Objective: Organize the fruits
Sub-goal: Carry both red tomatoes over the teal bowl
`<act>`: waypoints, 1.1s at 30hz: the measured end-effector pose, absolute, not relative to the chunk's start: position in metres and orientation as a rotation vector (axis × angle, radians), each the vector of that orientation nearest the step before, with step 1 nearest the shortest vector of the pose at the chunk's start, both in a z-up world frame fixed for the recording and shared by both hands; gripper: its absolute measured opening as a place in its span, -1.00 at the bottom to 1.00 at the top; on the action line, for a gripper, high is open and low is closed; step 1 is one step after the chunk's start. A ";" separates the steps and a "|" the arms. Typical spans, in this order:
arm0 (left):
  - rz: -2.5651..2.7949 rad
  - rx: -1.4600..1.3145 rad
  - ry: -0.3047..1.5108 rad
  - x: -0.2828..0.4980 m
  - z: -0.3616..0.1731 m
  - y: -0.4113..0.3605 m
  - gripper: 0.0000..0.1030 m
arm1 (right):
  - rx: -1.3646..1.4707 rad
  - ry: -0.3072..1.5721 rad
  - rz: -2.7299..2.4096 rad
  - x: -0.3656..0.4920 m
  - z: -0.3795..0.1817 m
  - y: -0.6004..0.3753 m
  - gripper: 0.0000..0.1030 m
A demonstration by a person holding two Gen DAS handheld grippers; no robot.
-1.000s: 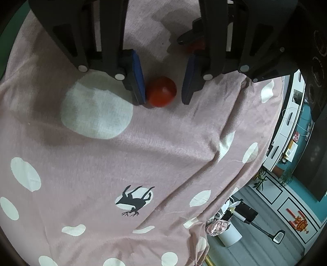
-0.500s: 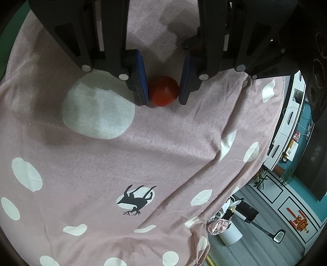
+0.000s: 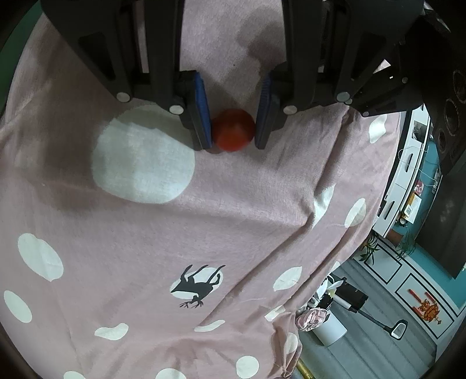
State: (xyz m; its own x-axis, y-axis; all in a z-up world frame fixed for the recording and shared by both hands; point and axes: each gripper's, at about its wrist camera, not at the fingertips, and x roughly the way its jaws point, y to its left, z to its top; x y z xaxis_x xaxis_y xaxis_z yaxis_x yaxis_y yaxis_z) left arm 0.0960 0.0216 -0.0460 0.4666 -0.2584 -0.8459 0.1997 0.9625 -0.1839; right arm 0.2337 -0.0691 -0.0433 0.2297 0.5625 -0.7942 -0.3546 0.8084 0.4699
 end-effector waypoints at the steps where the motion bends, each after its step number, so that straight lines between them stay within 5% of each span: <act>1: -0.279 -0.062 1.049 0.095 -0.046 0.022 -0.46 | 0.210 1.181 0.636 0.233 -0.043 -0.070 -0.41; 33: -0.252 -0.066 1.010 0.056 -0.026 0.014 -0.46 | 0.235 1.066 0.667 0.142 0.004 -0.113 -0.41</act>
